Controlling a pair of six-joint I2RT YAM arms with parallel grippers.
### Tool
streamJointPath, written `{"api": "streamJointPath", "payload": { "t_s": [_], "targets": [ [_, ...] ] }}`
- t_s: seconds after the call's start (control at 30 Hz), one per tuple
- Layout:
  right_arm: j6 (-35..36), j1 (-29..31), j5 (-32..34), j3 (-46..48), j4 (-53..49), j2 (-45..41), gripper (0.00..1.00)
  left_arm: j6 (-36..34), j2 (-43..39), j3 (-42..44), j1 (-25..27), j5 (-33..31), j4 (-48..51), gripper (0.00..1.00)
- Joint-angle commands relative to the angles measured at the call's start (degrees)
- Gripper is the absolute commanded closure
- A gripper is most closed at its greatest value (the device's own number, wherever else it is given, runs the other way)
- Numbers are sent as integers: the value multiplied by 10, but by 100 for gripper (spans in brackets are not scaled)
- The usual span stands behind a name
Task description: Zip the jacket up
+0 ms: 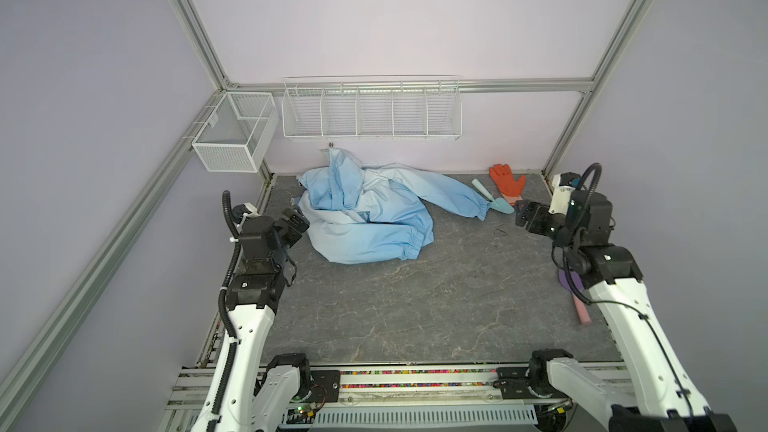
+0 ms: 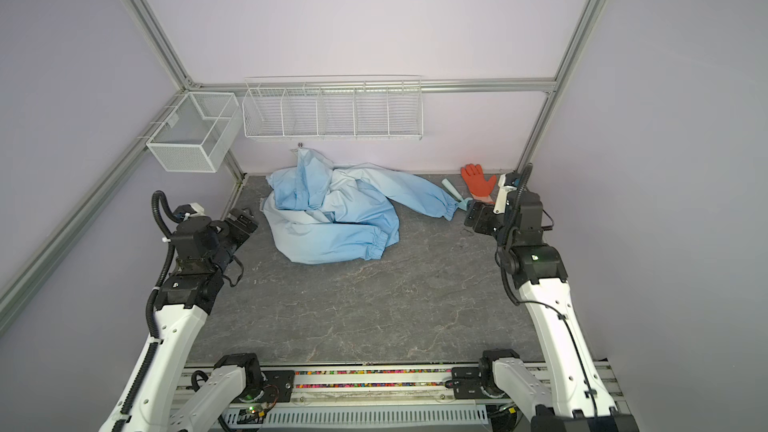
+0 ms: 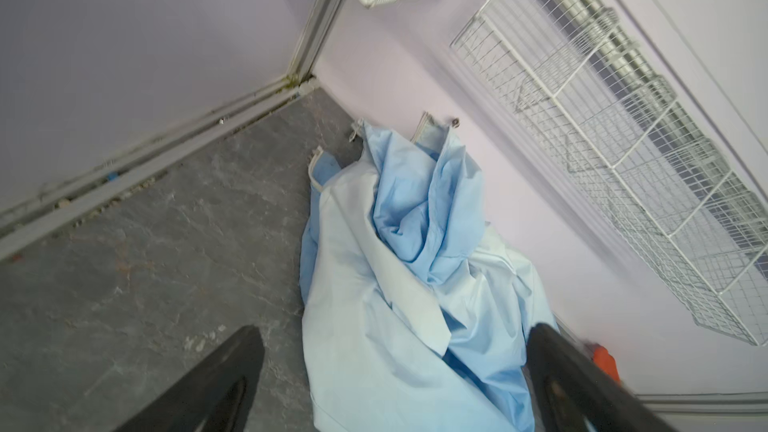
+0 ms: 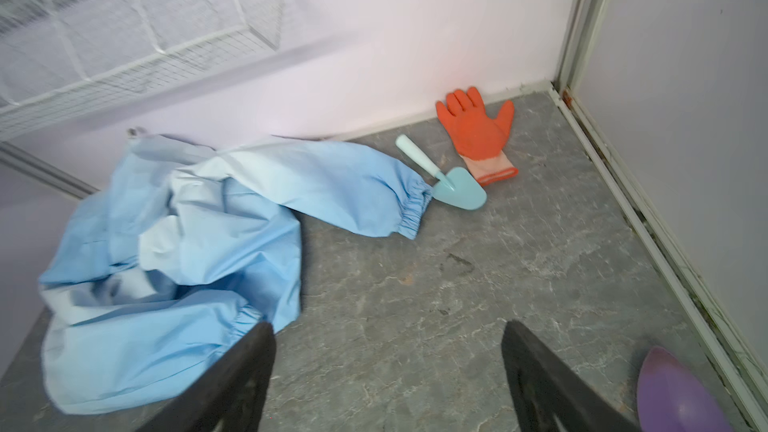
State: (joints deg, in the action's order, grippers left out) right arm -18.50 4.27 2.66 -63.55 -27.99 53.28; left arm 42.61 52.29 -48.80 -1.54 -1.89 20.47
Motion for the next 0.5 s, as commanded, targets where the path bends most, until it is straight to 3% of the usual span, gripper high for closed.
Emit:
{"api": "streamJointPath", "payload": {
  "t_s": [0.0,0.03,0.07,0.13,0.17,0.27,0.47],
  "targets": [
    [-146,-6,77,23,-20,-44,12,111,58,45,-27,150,-9,10],
    [-187,-15,67,23,-30,-51,11,116,70,64,-27,188,-55,12],
    [-183,-19,27,22,-24,-52,12,130,75,75,-24,198,-71,7],
    [-182,-19,-27,5,-42,-33,3,164,74,103,-21,181,-95,6],
    [-183,-19,-70,-9,-54,-16,4,178,70,118,-22,169,-110,5],
    [-184,-5,-161,-50,-86,49,23,213,77,157,-30,143,-162,5],
    [-177,141,-86,-101,-99,115,15,200,248,116,-42,172,-245,8]
  ]
}}
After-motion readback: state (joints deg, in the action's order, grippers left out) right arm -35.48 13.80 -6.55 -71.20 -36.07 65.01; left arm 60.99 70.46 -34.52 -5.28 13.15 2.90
